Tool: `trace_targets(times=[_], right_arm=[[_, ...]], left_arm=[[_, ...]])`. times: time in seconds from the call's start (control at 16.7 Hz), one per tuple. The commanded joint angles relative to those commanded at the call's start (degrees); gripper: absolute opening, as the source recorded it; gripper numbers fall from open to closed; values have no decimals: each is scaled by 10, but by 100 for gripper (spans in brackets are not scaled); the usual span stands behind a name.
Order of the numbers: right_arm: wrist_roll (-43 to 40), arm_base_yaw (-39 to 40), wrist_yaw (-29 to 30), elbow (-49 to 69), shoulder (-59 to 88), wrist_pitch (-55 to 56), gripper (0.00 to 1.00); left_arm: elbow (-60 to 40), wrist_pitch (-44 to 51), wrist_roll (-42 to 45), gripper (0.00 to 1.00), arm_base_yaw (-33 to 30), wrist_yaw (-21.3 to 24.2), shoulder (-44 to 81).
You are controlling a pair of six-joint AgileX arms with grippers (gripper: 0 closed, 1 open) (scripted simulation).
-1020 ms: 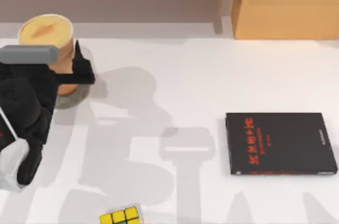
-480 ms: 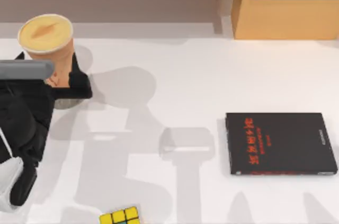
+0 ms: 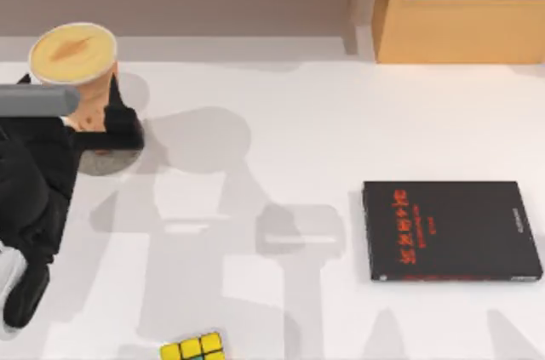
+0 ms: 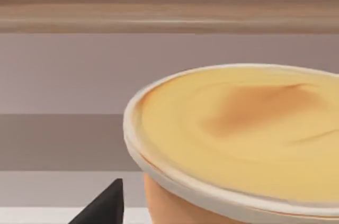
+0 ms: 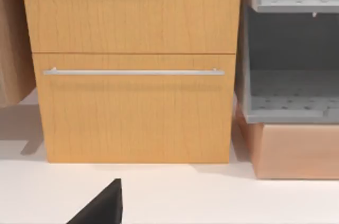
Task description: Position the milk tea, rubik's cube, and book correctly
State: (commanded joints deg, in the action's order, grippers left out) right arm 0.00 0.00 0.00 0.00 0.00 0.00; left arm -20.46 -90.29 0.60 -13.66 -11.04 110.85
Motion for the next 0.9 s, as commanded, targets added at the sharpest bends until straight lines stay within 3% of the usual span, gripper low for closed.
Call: trace_targets(times=[0.3,0.72,0.9], right_arm=[[0,0,0,0,0,0,100],[0,0,0,0,0,0,100],[0,0,0,0,0,0,100]], left_arm=[[22,85,0,100,-5,-6,-110],[16,98,-1,100,-5,-6,-124],[-23,152,-18,100,-27,2,-156]])
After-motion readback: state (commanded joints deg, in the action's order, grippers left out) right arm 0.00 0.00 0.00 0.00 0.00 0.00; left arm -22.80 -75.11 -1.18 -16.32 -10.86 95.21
